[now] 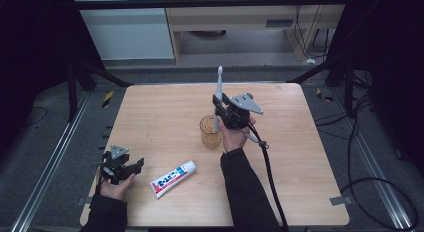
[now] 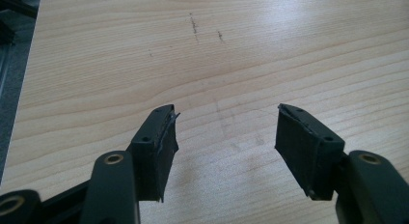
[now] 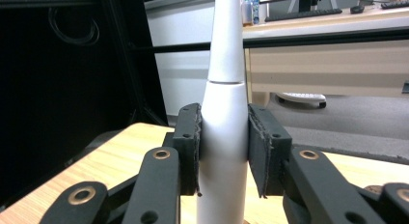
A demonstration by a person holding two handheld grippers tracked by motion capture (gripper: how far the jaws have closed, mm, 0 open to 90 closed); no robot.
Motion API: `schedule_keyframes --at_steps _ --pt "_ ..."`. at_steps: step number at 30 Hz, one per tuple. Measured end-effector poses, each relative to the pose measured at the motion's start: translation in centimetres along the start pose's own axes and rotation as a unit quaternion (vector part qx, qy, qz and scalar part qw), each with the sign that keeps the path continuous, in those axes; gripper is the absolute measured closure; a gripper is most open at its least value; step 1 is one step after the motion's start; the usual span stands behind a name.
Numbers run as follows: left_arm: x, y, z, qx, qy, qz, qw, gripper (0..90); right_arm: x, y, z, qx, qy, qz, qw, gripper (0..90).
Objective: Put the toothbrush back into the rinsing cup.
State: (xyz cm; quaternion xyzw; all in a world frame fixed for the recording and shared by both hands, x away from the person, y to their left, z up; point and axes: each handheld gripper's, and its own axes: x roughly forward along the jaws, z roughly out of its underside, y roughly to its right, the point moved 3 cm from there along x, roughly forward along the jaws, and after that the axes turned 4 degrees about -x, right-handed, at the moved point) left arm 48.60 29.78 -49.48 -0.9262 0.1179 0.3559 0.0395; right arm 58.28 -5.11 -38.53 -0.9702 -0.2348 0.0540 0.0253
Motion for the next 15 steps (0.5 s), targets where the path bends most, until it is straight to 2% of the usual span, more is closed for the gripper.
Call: schedule_keyframes --at_steps 15 --pt "0.0 0.0 0.0 0.001 -0.001 0.0 1.0 39.0 0.4 0.1 1.7 -0.003 -0.025 -0.002 0.9997 67.4"
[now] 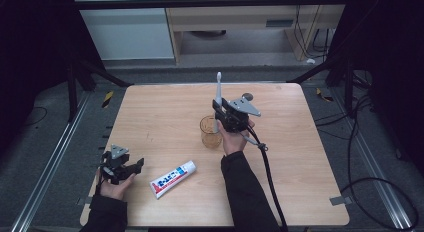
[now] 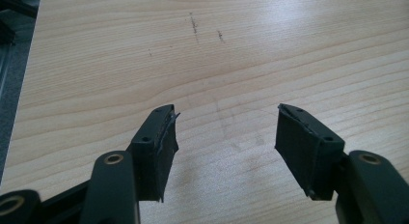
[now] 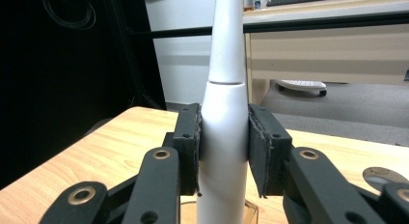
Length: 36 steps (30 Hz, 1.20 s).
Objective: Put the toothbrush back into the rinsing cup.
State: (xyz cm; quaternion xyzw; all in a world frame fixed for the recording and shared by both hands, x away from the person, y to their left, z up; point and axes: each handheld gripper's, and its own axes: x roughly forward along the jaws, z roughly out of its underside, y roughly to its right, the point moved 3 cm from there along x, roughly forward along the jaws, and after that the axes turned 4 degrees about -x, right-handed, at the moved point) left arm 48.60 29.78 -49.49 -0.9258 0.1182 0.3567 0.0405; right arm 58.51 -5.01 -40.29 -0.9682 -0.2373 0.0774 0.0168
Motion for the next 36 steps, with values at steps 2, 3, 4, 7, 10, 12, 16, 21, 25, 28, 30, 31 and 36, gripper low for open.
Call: schedule_keyframes --at_steps 2,3,4,7,10,12,16,21,25,28,30,31,36 --pt "0.0 0.0 0.0 0.0 0.0 0.0 1.0 39.0 0.1 0.0 0.3 -0.002 -0.004 -0.001 1.0 67.4" --pt "0.0 0.0 0.0 0.0 0.0 0.0 1.0 39.0 0.1 0.0 0.4 -0.001 -0.007 -0.002 1.0 67.4" --pt "0.0 0.0 0.0 0.0 0.0 0.0 1.0 39.0 0.2 -0.1 0.5 -0.003 -0.012 -0.004 0.9999 67.4" --pt "0.0 0.0 0.0 0.0 0.001 0.0 1.0 39.0 0.2 -0.1 0.9 -0.003 -0.021 -0.007 0.9998 67.4" --pt "0.0 0.0 0.0 0.0 0.0 0.0 1.0 39.0 0.3 -0.1 1.3 -0.001 -0.031 -0.009 0.9995 67.4" --pt "0.0 0.0 0.0 0.0 0.0 0.0 1.0 39.0 0.3 -0.1 1.7 0.001 -0.04 -0.011 0.9992 67.4" --pt "0.0 0.0 0.0 0.0 0.0 0.0 1.0 38.9 0.2 0.1 2.5 0.003 -0.054 -0.011 0.9985 67.4" --pt "0.0 0.0 0.0 0.0 0.0 0.0 1.0 38.9 0.1 0.1 2.8 -0.008 -0.065 -0.016 0.9978 67.3" --pt "0.0 0.0 0.0 0.001 0.0 0.0 1.0 38.9 0.1 0.1 3.0 -0.015 -0.073 -0.018 0.9971 67.3" --pt "0.0 0.1 0.0 0.001 -0.001 0.0 1.0 39.0 0.0 0.2 3.2 -0.015 -0.081 -0.021 0.9964 67.3" --pt "0.0 0.1 0.0 0.001 -0.001 -0.001 1.0 38.9 0.1 0.2 3.4 -0.017 -0.087 -0.023 0.9958 67.3" --pt "0.1 0.1 0.0 0.001 -0.002 -0.001 1.0 39.0 0.1 0.2 3.4 -0.018 -0.089 -0.023 0.9956 67.3" --pt "0.1 0.1 0.0 0.001 -0.002 -0.001 1.0 38.9 0.2 0.3 3.9 -0.017 -0.102 -0.026 0.9943 67.3"
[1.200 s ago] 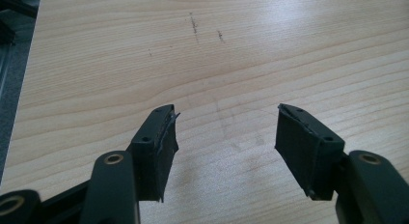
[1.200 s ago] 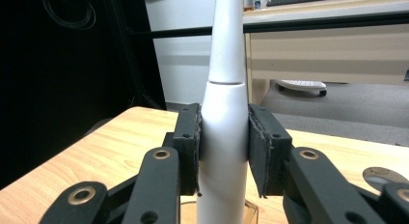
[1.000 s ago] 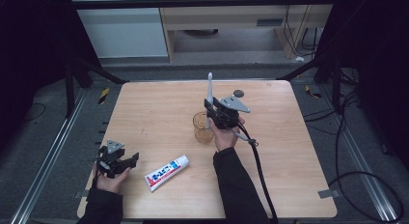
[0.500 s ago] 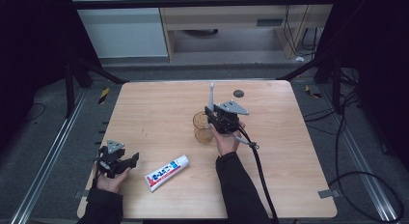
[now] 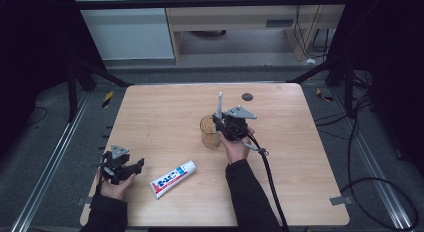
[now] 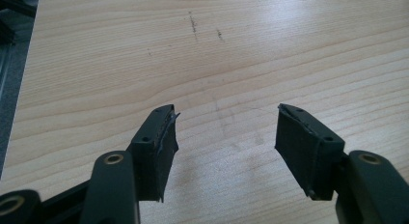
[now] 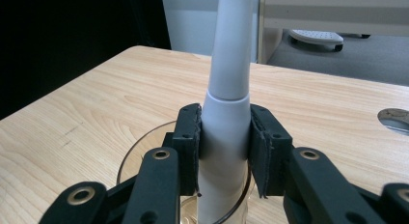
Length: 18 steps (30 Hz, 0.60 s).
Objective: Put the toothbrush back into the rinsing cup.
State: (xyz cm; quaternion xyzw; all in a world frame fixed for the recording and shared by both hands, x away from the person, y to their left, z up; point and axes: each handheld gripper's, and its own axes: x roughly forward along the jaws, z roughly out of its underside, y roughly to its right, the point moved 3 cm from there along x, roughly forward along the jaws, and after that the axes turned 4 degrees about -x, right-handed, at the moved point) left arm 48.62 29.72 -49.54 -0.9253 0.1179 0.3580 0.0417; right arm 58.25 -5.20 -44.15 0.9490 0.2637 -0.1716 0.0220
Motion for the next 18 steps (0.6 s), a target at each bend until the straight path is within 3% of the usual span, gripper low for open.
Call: schedule_keyframes --at_steps 18 --pt "0.01 0.04 0.01 0.001 0.0 0.0 1.0 38.9 -0.05 -0.06 0.15 -0.004 -0.005 -0.01 0.9999 66.4"
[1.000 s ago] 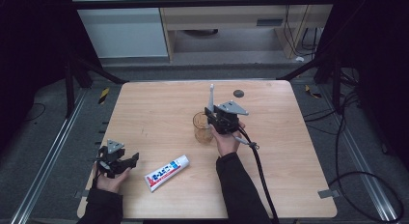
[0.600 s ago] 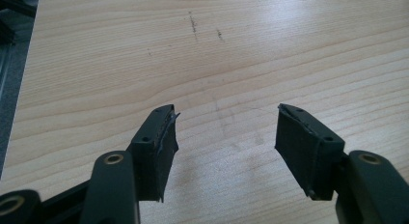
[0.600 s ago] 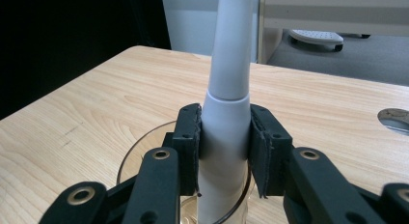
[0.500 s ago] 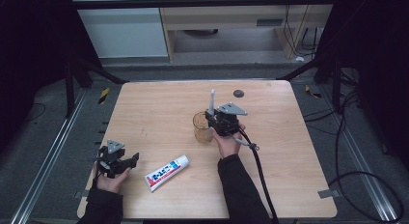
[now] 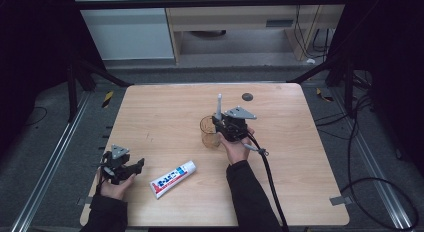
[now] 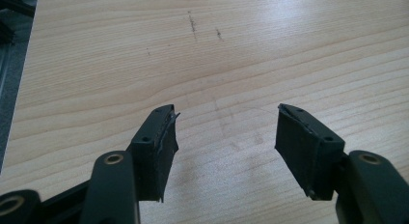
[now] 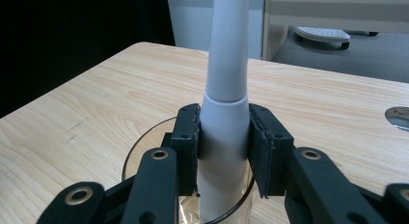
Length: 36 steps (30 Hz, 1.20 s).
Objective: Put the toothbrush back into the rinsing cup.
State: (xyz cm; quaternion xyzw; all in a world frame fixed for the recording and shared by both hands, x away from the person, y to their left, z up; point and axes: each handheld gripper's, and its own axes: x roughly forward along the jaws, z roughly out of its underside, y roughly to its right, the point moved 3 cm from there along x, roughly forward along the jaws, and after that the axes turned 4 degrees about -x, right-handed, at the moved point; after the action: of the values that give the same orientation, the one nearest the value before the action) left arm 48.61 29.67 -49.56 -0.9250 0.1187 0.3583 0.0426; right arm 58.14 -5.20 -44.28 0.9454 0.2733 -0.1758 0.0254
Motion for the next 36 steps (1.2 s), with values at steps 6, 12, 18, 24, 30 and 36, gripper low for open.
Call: schedule_keyframes --at_steps 6,12,18,24,30,36 --pt "-0.02 -0.02 0.0 -0.001 0.0 0.0 1.0 38.9 0.04 -0.18 0.02 -0.002 0.001 -0.004 1.0 66.1" --pt "-0.03 -0.02 -0.01 -0.001 0.001 0.0 1.0 38.9 0.09 -0.37 0.03 -0.007 -0.001 -0.006 1.0 65.9" --pt "-0.03 -0.02 -0.01 -0.001 0.0 0.0 1.0 38.9 0.18 -0.48 0.04 -0.007 -0.003 -0.007 0.9999 65.0" --pt "-0.03 -0.02 -0.01 0.0 0.0 0.0 1.0 38.9 0.17 -0.56 0.01 -0.009 -0.003 -0.007 0.9999 64.5" --pt "-0.02 -0.01 -0.01 0.0 0.0 0.0 1.0 38.8 0.1 -0.58 -0.06 -0.015 -0.003 -0.007 0.9999 66.2" --pt "-0.03 -0.01 -0.01 0.0 0.0 0.0 1.0 38.8 0.15 -0.6 -0.13 -0.017 -0.004 -0.007 0.9998 65.8"
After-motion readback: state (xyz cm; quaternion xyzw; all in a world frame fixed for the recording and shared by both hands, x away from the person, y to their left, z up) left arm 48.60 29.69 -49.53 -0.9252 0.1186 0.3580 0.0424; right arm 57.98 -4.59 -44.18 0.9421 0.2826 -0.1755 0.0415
